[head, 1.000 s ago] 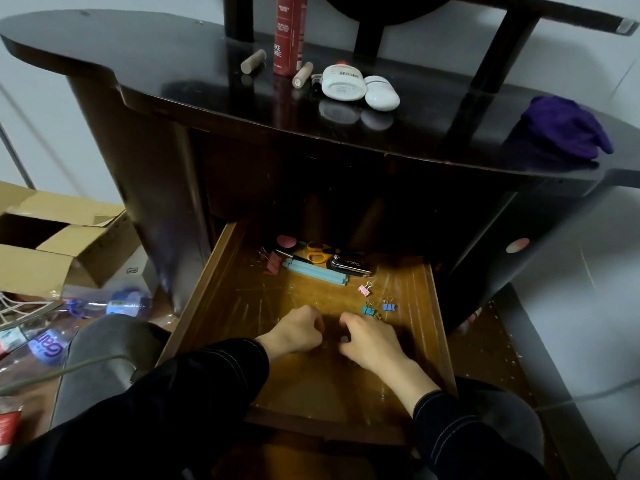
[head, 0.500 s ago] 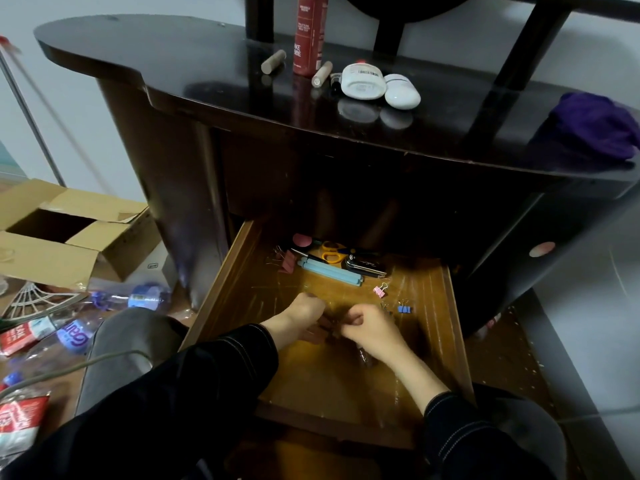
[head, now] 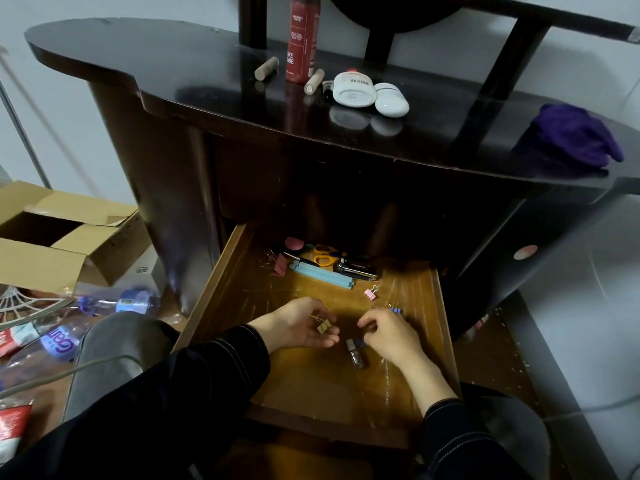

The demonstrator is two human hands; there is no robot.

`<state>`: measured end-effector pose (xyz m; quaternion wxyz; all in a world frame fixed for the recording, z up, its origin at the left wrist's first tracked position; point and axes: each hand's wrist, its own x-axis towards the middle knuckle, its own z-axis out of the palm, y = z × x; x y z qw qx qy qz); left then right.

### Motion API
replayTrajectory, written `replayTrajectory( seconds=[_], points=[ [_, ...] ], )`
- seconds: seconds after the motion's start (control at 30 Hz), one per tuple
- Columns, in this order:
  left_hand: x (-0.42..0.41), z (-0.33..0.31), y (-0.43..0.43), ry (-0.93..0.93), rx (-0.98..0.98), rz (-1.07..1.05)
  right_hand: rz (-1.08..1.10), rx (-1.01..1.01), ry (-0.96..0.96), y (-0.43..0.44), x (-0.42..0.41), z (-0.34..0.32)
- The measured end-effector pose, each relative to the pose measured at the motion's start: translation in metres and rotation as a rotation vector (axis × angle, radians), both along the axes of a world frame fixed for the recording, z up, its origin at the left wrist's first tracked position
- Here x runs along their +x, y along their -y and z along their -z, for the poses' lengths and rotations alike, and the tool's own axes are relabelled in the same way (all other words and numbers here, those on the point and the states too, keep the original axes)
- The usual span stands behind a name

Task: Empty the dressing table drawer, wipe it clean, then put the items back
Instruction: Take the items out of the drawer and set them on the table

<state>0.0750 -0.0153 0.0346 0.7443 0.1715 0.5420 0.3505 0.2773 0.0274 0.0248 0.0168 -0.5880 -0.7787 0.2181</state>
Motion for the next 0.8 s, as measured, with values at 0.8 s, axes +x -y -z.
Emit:
replayTrajectory(
  seconds=[0.8],
  points=[
    [0.001, -0.002, -0.002, 0.185, -0.111, -0.05, -0.033, -0.28, -0.707, 0.013, -0.025, -0.02]
  ],
)
